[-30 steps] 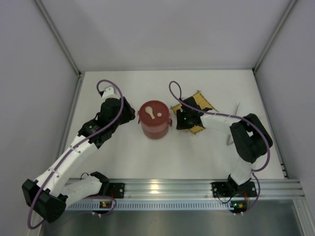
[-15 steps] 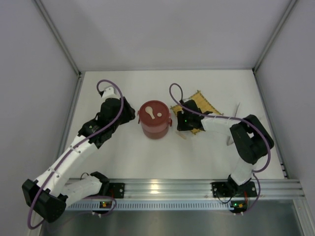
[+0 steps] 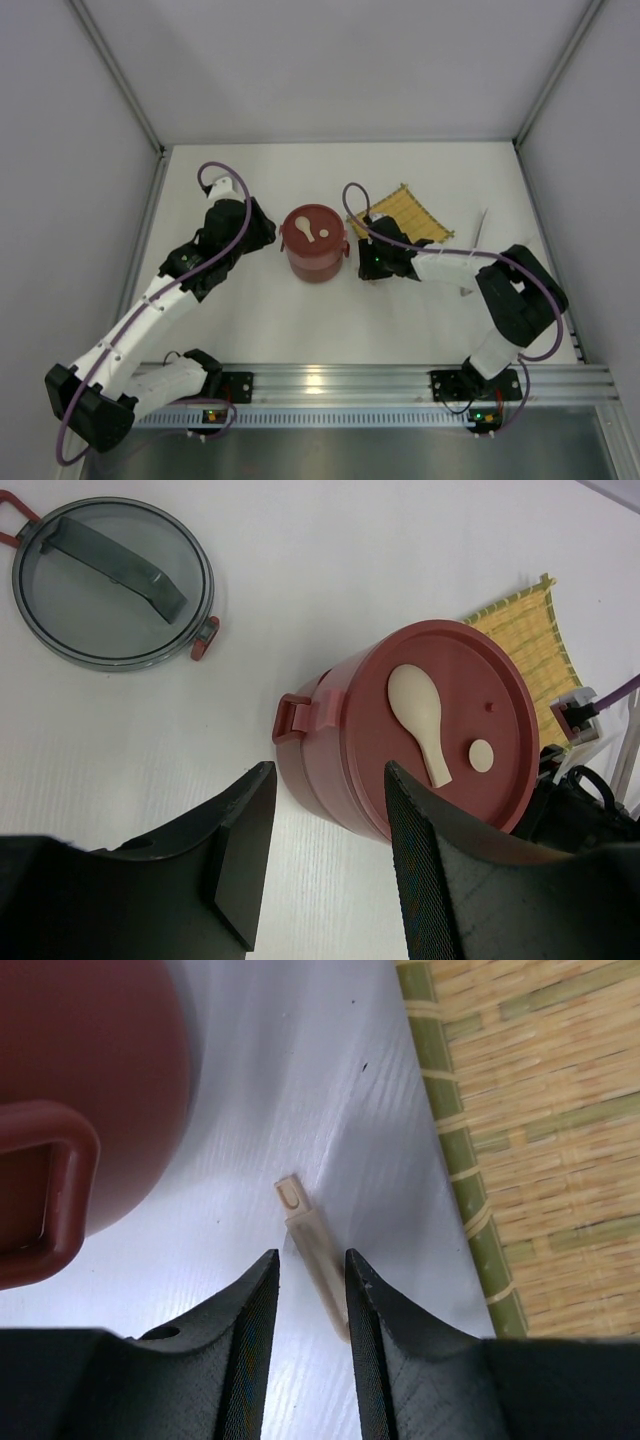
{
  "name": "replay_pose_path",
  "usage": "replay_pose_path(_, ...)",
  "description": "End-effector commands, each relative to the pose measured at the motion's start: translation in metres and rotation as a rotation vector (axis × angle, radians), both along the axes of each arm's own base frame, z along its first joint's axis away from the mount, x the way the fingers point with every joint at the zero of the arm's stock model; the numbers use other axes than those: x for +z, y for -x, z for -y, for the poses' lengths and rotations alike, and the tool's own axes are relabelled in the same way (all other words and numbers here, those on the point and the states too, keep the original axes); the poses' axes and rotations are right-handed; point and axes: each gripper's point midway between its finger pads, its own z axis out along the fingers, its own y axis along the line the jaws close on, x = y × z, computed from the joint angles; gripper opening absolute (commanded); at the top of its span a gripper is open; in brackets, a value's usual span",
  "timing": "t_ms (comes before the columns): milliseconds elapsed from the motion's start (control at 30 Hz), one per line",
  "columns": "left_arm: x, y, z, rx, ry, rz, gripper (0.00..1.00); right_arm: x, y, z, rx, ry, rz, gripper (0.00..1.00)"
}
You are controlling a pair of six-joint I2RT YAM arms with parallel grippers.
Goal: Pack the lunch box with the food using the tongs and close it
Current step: Pick up the utensils from the center of the board.
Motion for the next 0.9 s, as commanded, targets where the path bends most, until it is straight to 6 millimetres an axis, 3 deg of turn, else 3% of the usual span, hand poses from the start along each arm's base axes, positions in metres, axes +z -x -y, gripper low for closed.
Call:
replay_pose_path(0,0.015,-0.003,0.003,0.000,0.033,0.043,0.52,-0.010,0.019,-0.001,0.023,0.032,-0.040,0.33)
replay_pose_path(333,0.017,-0.003,0.003,-0.002,0.030,0.047,0.52,-0.033,0.031,0.029,-0.049,0.245,-0.056,0.27)
replay_pose_path(533,0.018,-0.004,0.004,-0.002,0.033,0.047,0.53,-0.033,0.039,0.030,-0.030,0.288,-0.050,0.21)
replay_pose_path(867,0.017,-0.002,0.003,-0.001,0.034,0.045,0.52,-0.034,0.049,0.036,-0.016,0.373,-0.042,0.22)
